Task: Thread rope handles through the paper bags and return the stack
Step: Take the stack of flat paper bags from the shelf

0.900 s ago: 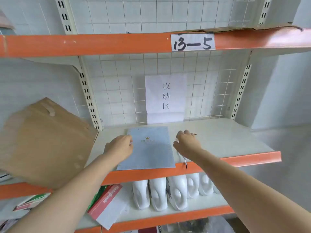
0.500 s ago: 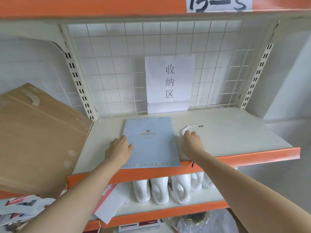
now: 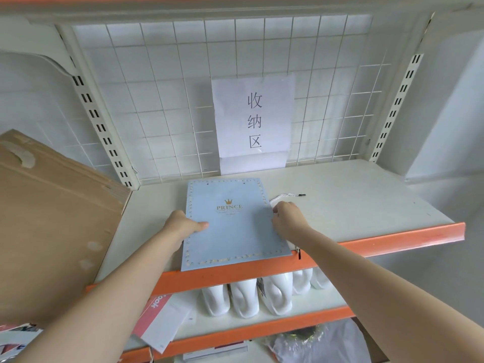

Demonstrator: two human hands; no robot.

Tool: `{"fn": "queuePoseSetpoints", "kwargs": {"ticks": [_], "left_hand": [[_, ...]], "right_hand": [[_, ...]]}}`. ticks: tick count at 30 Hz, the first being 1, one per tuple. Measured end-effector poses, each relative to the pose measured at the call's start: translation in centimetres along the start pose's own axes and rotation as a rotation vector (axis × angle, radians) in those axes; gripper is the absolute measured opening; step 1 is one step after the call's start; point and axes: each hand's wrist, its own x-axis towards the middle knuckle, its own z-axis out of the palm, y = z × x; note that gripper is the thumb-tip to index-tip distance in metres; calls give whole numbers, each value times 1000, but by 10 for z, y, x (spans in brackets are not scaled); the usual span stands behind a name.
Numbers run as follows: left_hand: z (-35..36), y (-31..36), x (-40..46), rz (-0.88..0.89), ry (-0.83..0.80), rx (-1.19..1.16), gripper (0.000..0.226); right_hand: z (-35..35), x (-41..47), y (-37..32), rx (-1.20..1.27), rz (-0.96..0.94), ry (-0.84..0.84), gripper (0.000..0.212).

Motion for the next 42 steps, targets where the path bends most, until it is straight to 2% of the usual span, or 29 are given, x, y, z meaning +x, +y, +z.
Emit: {"fn": "queuePoseSetpoints", "kwargs": {"ticks": [2, 5, 8, 10, 12, 16, 19, 24, 27, 33, 39, 42], "left_hand": [[-3, 1, -3, 27, -10, -11, 32], [-9, 3, -8, 49, -2, -14, 31], [-15, 10, -18, 76, 13, -124, 21], [-19, 16, -27, 90, 16, -225, 9], [-22, 21, -42, 94, 18, -292, 9], [-25, 24, -70, 114, 22, -281, 6], [-21, 21, -93, 125, -28, -290, 8], [-15, 2, -115, 155, -136, -292, 11], [-15, -7, -120, 181, -234, -308, 11], [-21, -25, -112, 231, -502, -293, 32], [-14, -47, -111, 208, -905, -210, 49], [7, -61, -119, 185, -1049, -112, 61]], "right_hand": [[-7, 0, 3, 46, 22, -20, 28], [-16, -8, 6, 137, 77, -51, 26], [-21, -11, 11, 253, 98, -55, 35], [-30, -17, 12, 377, 129, -58, 33], [-40, -25, 9, 541, 169, -70, 30], [-57, -46, 11, 787, 187, -68, 20], [-67, -68, 17, 800, 146, -68, 11], [-77, -102, 26, 809, 94, 3, 24], [-78, -121, 29, 820, 99, 91, 19], [-62, -168, 30, 821, 200, 273, 20], [-24, -233, 31, 777, 393, 404, 28], [0, -277, 40, 800, 490, 491, 31]]}}
